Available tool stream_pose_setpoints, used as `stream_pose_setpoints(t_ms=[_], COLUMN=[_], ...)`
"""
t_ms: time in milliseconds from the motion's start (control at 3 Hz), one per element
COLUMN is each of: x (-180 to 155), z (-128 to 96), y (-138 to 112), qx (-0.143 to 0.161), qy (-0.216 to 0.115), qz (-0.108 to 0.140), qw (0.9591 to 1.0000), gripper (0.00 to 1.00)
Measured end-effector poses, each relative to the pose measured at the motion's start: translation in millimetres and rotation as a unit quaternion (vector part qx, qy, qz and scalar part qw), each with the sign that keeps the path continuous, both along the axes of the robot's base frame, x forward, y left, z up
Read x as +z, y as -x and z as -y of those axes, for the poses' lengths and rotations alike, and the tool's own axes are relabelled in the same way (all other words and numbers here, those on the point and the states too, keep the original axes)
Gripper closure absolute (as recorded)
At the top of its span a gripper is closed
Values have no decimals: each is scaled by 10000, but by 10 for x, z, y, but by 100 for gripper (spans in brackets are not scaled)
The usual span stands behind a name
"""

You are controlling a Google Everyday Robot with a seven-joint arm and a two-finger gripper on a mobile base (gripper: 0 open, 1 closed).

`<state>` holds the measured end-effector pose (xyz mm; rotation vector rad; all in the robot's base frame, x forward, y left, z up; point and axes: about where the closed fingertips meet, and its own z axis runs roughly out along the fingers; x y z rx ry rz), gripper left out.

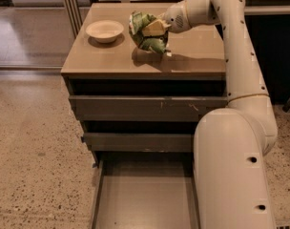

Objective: Pick green jalapeno chip bag from bottom drawer and place on counter

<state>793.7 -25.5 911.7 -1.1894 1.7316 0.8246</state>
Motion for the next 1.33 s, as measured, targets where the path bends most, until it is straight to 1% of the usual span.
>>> stream_pose_setpoints(t_ms=[333, 667, 1000, 1333], x=[-403, -487, -488, -489], z=[286, 289, 286, 285], y=[-240, -280, -280, -280], qx=[-707, -803, -800, -799], qy=[533, 628, 627, 627], qz=[-325, -393, -393, -393], qw=[9955, 9940, 9940, 9941], gripper=[100, 100, 81, 58])
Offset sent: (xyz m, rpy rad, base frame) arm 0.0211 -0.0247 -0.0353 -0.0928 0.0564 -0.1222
